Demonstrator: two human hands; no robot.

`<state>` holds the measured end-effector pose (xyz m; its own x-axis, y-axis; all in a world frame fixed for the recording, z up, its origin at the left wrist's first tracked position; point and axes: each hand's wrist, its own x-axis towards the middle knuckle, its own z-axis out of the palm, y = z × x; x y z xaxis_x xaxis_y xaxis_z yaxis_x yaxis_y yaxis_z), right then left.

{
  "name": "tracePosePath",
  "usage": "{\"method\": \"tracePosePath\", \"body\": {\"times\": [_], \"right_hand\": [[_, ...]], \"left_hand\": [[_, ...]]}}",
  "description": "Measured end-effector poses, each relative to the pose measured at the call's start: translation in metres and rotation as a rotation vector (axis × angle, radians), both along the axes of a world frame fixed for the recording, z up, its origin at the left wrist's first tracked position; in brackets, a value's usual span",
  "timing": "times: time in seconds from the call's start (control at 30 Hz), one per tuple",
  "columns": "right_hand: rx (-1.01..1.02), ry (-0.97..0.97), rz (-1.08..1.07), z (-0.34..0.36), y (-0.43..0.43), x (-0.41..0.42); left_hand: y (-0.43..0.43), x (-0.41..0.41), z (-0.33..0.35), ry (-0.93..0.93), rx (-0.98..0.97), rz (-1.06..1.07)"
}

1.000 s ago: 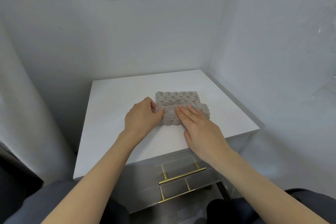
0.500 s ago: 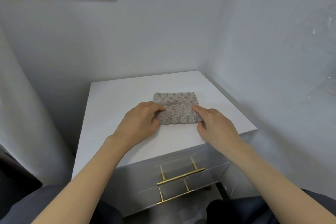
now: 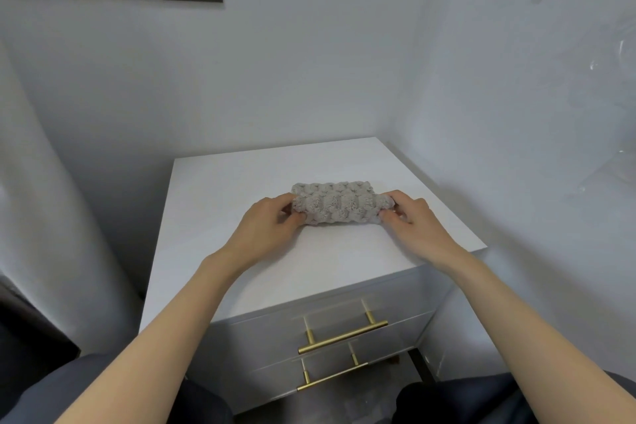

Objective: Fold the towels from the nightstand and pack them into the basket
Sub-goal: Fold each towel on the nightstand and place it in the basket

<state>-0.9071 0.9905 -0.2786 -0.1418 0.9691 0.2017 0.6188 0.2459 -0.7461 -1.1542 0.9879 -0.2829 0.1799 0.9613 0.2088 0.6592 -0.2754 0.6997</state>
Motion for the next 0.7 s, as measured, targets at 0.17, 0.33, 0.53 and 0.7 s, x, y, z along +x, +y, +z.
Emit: {"method": "tracePosePath", "body": {"times": [0.17, 0.33, 0.53, 0.7], "right_hand": [[-0.101, 0.007, -0.059, 0.003, 0.004, -0.002], [-0.227, -0.078, -0.109, 0.007, 0.006, -0.003], [-0.258, -0.12, -0.251, 0.008, 0.008, -0.007], [-0.301, -0.104, -0.283, 0.01, 0.009, -0.011]], "left_hand": [[0.003, 0.004, 0.005, -0.044, -0.176, 0.091], [0.007, 0.007, 0.006, -0.067, -0.287, 0.183], [0.01, 0.005, 0.004, 0.091, -0.258, 0.263], [0.009, 0.006, 0.005, 0.09, -0.293, 0.234]]}}
